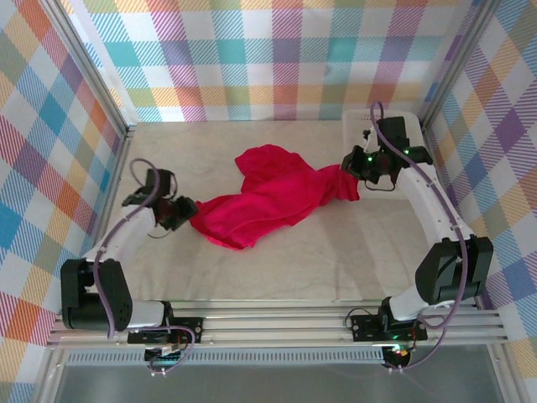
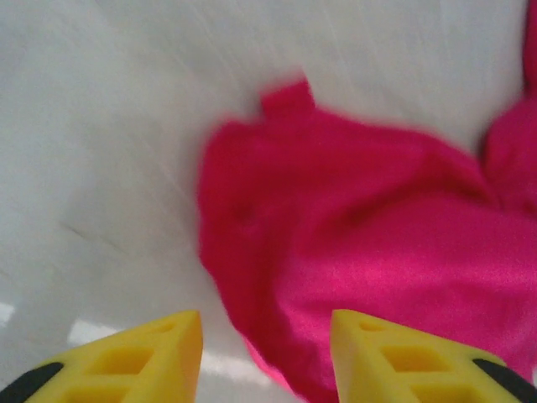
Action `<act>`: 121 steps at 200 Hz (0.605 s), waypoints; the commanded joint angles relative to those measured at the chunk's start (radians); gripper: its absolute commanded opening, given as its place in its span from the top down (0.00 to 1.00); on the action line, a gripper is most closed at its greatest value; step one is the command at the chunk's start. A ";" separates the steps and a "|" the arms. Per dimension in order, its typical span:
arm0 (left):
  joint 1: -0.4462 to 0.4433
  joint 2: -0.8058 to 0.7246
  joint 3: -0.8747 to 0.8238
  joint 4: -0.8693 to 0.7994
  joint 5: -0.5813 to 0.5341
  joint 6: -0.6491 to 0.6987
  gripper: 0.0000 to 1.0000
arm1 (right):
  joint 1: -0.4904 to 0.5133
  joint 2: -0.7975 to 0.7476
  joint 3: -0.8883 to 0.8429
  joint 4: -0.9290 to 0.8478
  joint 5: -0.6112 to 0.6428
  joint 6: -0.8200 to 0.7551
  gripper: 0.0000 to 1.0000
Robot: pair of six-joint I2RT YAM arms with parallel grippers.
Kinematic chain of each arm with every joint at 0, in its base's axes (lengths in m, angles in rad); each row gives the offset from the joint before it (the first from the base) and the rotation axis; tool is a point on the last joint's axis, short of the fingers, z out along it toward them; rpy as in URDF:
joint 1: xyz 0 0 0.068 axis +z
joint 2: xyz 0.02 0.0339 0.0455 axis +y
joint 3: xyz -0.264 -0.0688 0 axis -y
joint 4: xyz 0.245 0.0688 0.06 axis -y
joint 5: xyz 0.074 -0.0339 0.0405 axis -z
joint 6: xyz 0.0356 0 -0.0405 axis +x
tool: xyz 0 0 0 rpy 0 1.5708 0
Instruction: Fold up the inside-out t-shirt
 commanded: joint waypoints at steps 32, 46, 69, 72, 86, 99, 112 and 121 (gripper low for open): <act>-0.205 -0.152 -0.134 0.116 -0.048 -0.244 0.50 | 0.032 0.023 0.016 -0.001 -0.036 0.009 1.00; -0.248 -0.160 -0.172 0.145 -0.063 -0.310 0.49 | 0.032 0.025 0.020 -0.001 -0.036 0.010 1.00; -0.322 -0.165 -0.264 0.258 -0.100 -0.454 0.48 | 0.035 0.018 0.022 -0.001 -0.031 0.012 1.00; -0.328 -0.165 -0.277 0.266 -0.105 -0.471 0.48 | 0.035 0.018 0.022 -0.001 -0.030 0.012 1.00; -0.355 -0.162 -0.324 0.354 -0.129 -0.550 0.46 | 0.035 0.017 0.024 -0.002 -0.030 0.011 1.00; -0.373 -0.161 -0.342 0.362 -0.168 -0.628 0.46 | 0.037 0.014 0.025 -0.005 -0.029 0.012 1.00; -0.381 -0.148 -0.335 0.338 -0.192 -0.684 0.47 | 0.038 0.011 0.023 -0.005 -0.027 0.012 1.00; -0.387 -0.131 -0.322 0.322 -0.200 -0.708 0.47 | 0.039 0.008 0.023 -0.007 -0.027 0.010 1.00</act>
